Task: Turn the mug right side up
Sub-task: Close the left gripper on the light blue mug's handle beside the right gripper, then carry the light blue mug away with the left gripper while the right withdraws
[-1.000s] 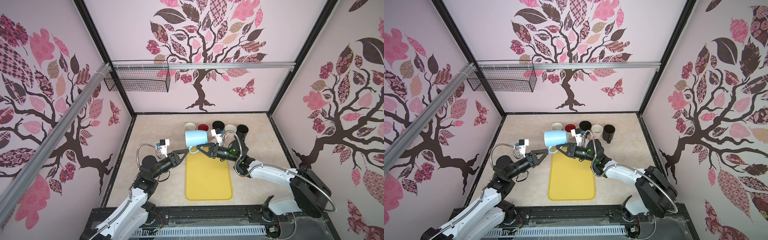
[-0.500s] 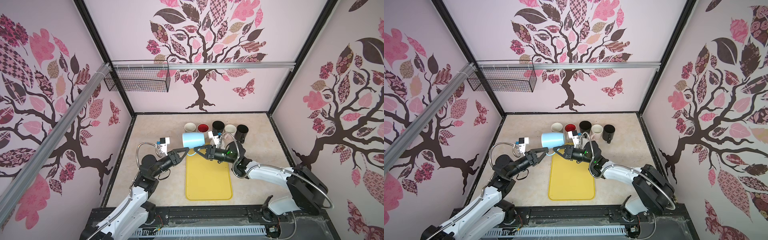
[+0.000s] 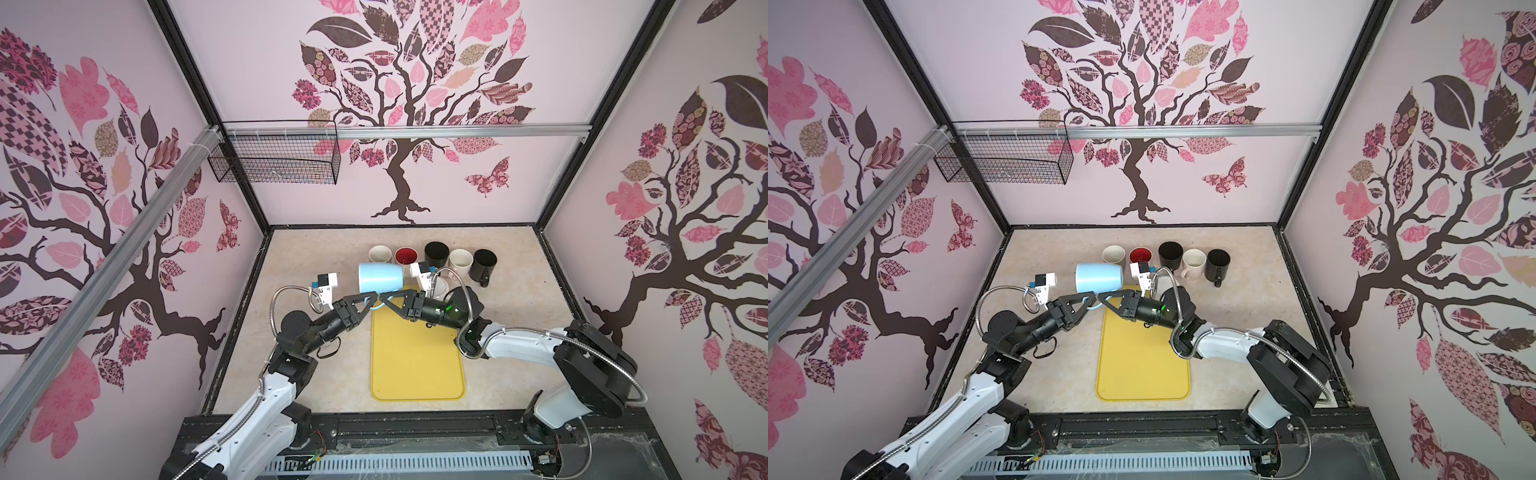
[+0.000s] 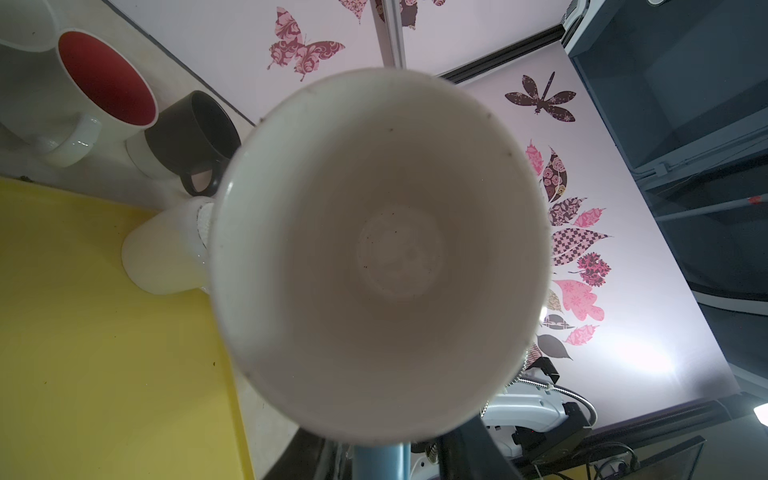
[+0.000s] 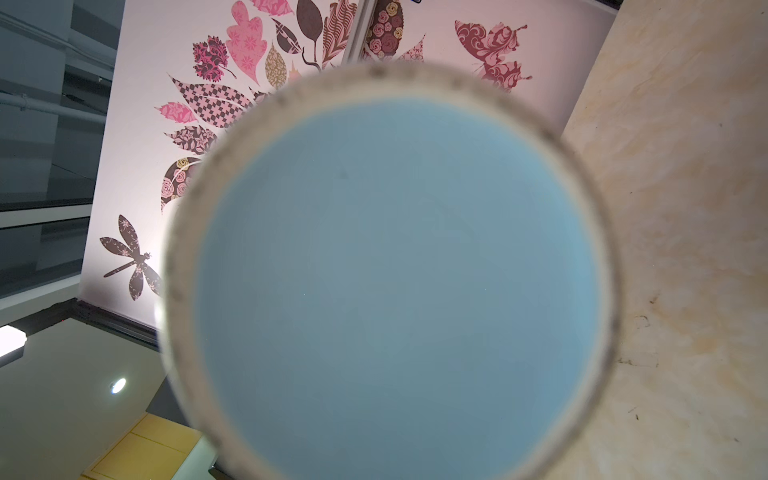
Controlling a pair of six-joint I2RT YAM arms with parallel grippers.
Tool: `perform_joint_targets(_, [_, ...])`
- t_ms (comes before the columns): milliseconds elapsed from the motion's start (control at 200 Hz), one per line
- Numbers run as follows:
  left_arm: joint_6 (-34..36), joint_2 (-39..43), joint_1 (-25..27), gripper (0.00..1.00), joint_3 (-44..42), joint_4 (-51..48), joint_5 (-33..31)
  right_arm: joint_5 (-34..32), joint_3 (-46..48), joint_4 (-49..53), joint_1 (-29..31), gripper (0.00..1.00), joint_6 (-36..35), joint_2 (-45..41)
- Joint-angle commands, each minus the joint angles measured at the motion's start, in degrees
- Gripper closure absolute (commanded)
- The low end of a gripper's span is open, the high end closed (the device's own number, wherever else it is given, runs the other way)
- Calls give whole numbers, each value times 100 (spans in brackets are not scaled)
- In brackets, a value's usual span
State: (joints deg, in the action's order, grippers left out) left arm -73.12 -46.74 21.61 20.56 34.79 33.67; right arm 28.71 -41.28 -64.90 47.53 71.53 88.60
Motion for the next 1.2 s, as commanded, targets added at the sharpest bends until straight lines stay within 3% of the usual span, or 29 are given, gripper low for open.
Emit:
perform_joint_targets(0, [-38, 69, -25, 68, 176, 421, -336, 293, -363, -611, 152, 100, 27, -8])
perform_joint_targets(300, [34, -36, -25, 87, 234, 365, -320, 293, -381, -238, 205, 100, -219, -42])
perform_joint_targets(405, [258, -17, -25, 100, 322, 63, -330, 294, -425, 116, 237, 100, -436, -129])
perform_joint_targets(510, [589, 79, -25, 100, 472, -516, -444, 256, -429, 410, 231, 100, -614, -207])
perform_joint_targets(750, [1345, 585, -25, 100, 871, -1831, -909, 242, -339, 764, 234, 58, -813, -329])
perform_joint_targets(980, [1820, 667, -34, 100, 1296, -2413, -1078, 247, -159, 1030, 231, 50, -959, -436])
perform_joint_targets(1040, [2094, 696, -36, 100, 1491, -2942, -1259, 275, -78, 1148, 232, 49, -1058, -523])
perform_joint_targets(1195, [2910, 739, -37, 100, 2047, -4058, -1731, 309, -27, 2298, 105, 49, -1790, -828])
